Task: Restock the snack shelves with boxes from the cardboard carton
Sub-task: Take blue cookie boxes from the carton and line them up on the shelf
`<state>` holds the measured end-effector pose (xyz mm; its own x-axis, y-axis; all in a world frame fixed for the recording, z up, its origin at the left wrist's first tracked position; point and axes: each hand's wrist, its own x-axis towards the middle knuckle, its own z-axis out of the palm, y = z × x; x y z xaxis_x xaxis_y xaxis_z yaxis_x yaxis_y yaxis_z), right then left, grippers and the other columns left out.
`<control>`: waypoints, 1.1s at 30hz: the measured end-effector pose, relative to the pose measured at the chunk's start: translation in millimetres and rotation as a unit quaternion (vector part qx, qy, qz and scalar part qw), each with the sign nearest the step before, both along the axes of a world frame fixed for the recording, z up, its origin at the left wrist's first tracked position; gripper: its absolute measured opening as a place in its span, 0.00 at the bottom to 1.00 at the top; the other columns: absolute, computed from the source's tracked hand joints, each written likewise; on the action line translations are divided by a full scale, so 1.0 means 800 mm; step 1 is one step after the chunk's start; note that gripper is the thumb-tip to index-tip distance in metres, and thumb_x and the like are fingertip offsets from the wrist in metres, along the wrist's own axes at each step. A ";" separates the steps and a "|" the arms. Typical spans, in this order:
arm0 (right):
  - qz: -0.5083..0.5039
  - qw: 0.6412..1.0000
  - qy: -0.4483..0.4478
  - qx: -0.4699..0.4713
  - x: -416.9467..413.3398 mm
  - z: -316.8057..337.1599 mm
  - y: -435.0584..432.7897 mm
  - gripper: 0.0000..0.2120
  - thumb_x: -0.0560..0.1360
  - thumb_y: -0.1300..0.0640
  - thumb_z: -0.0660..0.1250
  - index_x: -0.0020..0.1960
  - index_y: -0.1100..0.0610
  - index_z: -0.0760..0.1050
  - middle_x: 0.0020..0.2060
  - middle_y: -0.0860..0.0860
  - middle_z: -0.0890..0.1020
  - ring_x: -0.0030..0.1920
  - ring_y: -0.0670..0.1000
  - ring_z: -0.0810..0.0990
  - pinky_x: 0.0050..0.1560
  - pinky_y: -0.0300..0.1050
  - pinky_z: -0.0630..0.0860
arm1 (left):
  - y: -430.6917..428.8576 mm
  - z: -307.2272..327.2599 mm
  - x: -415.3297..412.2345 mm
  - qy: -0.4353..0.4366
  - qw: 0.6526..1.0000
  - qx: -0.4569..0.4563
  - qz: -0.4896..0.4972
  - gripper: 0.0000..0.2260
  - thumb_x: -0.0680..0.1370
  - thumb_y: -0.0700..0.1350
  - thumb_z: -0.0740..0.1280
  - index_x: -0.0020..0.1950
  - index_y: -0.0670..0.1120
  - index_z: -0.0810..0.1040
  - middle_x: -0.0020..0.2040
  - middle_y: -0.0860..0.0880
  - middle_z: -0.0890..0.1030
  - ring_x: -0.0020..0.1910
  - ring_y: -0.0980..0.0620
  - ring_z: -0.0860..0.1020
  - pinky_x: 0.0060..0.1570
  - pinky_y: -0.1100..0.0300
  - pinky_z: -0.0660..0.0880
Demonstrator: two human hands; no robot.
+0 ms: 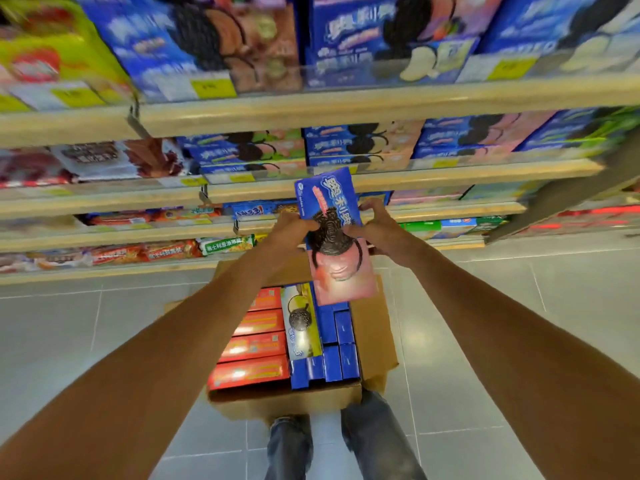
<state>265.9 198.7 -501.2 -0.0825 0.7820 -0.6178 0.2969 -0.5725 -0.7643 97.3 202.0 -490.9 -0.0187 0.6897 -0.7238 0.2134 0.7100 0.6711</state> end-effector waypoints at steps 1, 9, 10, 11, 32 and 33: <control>0.013 1.000 -0.005 0.019 -0.002 0.017 0.005 0.21 0.74 0.62 0.70 0.55 0.55 0.59 0.48 0.57 0.78 0.41 0.52 0.75 0.41 0.45 0.71 | 0.001 0.016 -0.003 0.007 1.000 -0.005 -0.002 0.06 0.77 0.41 0.64 0.53 0.41 0.74 0.55 0.43 0.76 0.52 0.47 0.74 0.49 0.54 0.70; 0.115 0.981 -0.077 0.140 -0.023 0.227 0.046 0.21 0.71 0.59 0.73 0.59 0.56 0.69 0.49 0.52 0.77 0.48 0.51 0.77 0.44 0.47 0.73 | 0.026 0.214 -0.038 0.095 0.966 0.236 0.038 0.10 0.71 0.36 0.73 0.48 0.40 0.76 0.50 0.42 0.77 0.51 0.52 0.74 0.43 0.57 0.72; 0.130 0.977 -0.087 0.144 -0.026 0.248 0.050 0.20 0.71 0.59 0.73 0.58 0.56 0.69 0.45 0.49 0.75 0.43 0.48 0.76 0.40 0.44 0.70 | 0.028 0.235 -0.046 0.135 0.954 0.269 0.004 0.11 0.70 0.39 0.74 0.48 0.42 0.75 0.48 0.43 0.75 0.50 0.52 0.73 0.46 0.55 0.72; 0.147 0.971 -0.095 0.160 -0.030 0.279 0.055 0.19 0.71 0.59 0.73 0.57 0.56 0.69 0.42 0.46 0.73 0.41 0.46 0.74 0.41 0.43 0.69 | 0.032 0.261 -0.055 0.159 0.939 0.304 -0.039 0.14 0.70 0.42 0.74 0.52 0.42 0.74 0.50 0.45 0.75 0.50 0.52 0.73 0.51 0.55 0.72; 0.253 0.886 -0.174 0.348 -0.081 0.690 0.021 0.15 0.72 0.64 0.70 0.58 0.58 0.76 0.49 0.49 0.78 0.54 0.50 0.75 0.53 0.40 0.71 | 0.006 0.601 -0.137 -0.007 0.885 0.449 -0.125 0.19 0.74 0.60 0.66 0.58 0.50 0.70 0.52 0.48 0.80 0.46 0.48 0.82 0.54 0.50 0.78; 0.245 0.880 -0.188 0.362 -0.080 0.704 0.020 0.16 0.72 0.63 0.70 0.59 0.59 0.76 0.51 0.50 0.78 0.56 0.50 0.75 0.54 0.40 0.71 | 0.004 0.614 -0.135 -0.014 0.881 0.460 -0.111 0.22 0.73 0.61 0.66 0.60 0.49 0.69 0.55 0.47 0.80 0.48 0.46 0.82 0.56 0.47 0.77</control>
<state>202.1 215.0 61.9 -0.4146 0.9096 -0.0280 0.6823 0.2904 -0.6709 -10.8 205.2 0.1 0.1993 0.9690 0.1459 0.2518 -0.1945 0.9480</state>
